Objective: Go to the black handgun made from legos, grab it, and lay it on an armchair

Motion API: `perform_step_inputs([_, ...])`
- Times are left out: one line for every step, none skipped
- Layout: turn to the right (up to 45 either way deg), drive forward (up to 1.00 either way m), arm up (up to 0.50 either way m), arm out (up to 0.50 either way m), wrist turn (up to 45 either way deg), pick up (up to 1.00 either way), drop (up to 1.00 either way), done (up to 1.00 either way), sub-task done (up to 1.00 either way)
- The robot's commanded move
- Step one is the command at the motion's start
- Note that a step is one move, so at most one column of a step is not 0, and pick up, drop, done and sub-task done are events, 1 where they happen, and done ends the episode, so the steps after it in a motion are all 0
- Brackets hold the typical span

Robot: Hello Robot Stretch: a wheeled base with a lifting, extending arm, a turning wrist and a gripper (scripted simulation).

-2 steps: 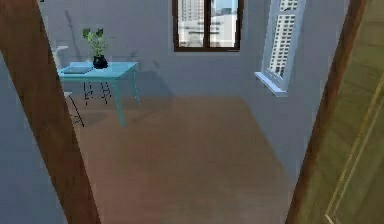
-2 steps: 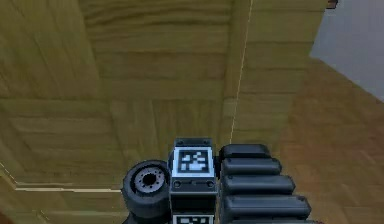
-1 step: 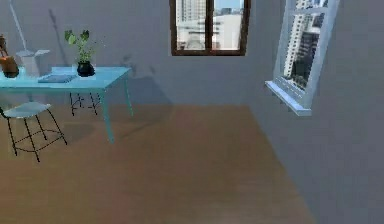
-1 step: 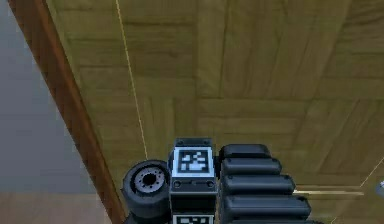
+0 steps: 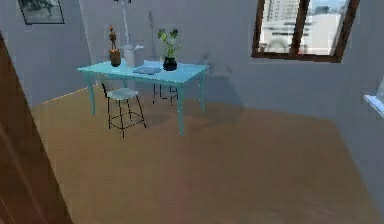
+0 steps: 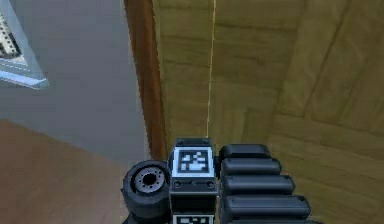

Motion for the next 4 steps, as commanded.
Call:
perform_step_inputs([0.0, 0.7, 0.0, 0.0, 0.0, 0.0, 0.0, 0.0, 0.0])
perform_step_inputs([-39.0, 0.0, 0.0, 0.0, 0.0, 0.0, 0.0, 0.0, 0.0])
perform_step_inputs([0.0, 0.6, 0.0, 0.0, 0.0, 0.0, 0.0, 0.0, 0.0])
perform_step_inputs([-45.0, 0.0, 0.0, 0.0, 0.0, 0.0, 0.0, 0.0, 0.0])
